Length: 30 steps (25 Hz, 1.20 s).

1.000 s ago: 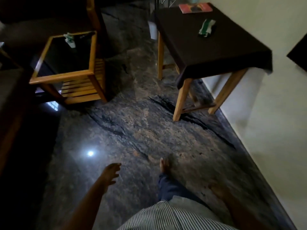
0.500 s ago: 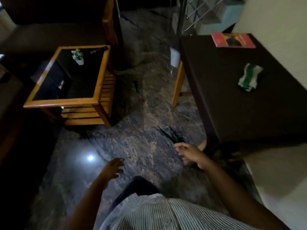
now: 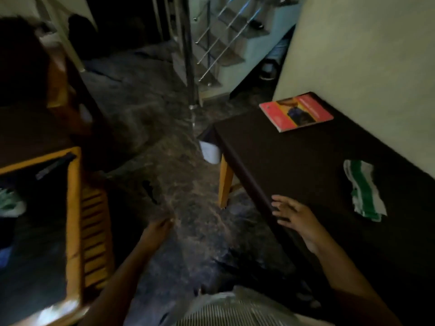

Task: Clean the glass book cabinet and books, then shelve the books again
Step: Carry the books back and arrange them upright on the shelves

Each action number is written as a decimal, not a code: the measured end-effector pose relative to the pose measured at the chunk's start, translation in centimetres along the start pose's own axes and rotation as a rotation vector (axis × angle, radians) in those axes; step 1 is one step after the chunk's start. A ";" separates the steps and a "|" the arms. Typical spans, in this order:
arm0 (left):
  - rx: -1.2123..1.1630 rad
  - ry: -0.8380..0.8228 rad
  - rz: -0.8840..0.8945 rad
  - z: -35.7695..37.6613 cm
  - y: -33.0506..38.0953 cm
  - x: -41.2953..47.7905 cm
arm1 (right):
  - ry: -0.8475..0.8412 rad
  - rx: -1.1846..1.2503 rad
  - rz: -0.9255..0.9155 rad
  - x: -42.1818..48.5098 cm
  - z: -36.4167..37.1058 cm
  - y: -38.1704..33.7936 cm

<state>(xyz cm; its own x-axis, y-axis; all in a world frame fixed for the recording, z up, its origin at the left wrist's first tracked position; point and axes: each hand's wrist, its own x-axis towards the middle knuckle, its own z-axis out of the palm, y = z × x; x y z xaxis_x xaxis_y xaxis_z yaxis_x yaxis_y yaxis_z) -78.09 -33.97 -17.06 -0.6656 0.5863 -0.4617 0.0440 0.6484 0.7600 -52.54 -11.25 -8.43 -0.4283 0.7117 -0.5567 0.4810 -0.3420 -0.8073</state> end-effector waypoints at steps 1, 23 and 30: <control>0.104 -0.028 0.112 0.2 3.7 3.5 | 0.070 0.087 0.036 1.3 -0.6 -1.6; 0.504 -0.422 0.876 10.1 26.6 35.2 | 0.982 0.289 0.554 34.1 0.0 -19.9; 0.100 -0.949 0.176 8.7 29.3 40.8 | 0.962 0.415 0.305 28.5 1.7 -18.1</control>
<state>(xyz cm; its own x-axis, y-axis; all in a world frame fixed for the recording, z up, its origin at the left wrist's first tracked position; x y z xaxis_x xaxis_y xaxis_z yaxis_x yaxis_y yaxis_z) -97.45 13.18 -17.58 0.2329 0.7985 -0.5551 0.1774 0.5264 0.8315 -74.73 14.22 -10.03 0.5300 0.6818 -0.5042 0.0925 -0.6375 -0.7649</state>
